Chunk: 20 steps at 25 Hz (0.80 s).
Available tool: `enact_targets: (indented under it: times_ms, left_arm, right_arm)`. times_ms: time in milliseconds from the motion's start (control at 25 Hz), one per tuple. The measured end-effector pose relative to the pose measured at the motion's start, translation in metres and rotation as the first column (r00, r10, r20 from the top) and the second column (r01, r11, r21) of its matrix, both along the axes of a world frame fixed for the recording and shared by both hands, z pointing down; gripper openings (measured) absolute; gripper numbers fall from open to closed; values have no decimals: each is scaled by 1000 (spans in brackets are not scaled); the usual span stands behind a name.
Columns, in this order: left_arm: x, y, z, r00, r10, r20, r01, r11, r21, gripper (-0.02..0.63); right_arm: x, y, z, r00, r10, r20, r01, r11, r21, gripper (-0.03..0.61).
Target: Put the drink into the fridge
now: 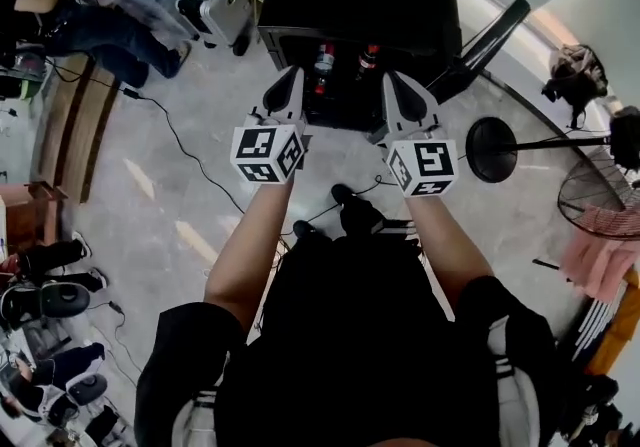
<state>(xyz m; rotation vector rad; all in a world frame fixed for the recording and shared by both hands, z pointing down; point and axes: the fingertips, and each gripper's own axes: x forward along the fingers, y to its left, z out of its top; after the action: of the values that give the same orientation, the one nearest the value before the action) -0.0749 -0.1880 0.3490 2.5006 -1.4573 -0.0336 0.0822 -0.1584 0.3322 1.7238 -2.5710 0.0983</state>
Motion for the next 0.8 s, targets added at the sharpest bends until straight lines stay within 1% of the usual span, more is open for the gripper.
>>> enact_targets:
  times_ms: [160,280,360,440,520,600,680,800]
  left_arm:
    - [-7,32,-42,1000,8,15,-9,998,66,15]
    - [-17,54,-62,1000,17,26,-20,995,103,15]
    - [-32,62,-74,999,18,38,-23,993,120,15]
    - [-50,65,-77,999,8,38,-13,993,120,15]
    - [-57,59,-73,1000,-9,19,7,993,115,15]
    - [-57,53,-66,999,-34,-2,34,994,106,14]
    - [-66,55,-64,999,-47,-12,48,994,102,14]
    - [-93,69,-63,999,-40,-26,42,994,103,14]
  right_arm:
    - [12,25,-37,999,-26,30,25,999,46,21]
    - [16,42,-52,999,-16,33,14,997,72,21]
    - [9,46,-55,999,-4,39,1,998,67,21]
    - [-1,46,-52,999,-1,35,-1,999,50,22]
    - [-7,41,-53,999,-33,-21,35,996,83,22]
    - [-13,36,-56,992,-99,-84,109,985,131,21]
    - [-28,32,-58,985,-155,-79,164,978,131,21]
    - [-62,30,-56,976,-215,-31,217,970,112,21]
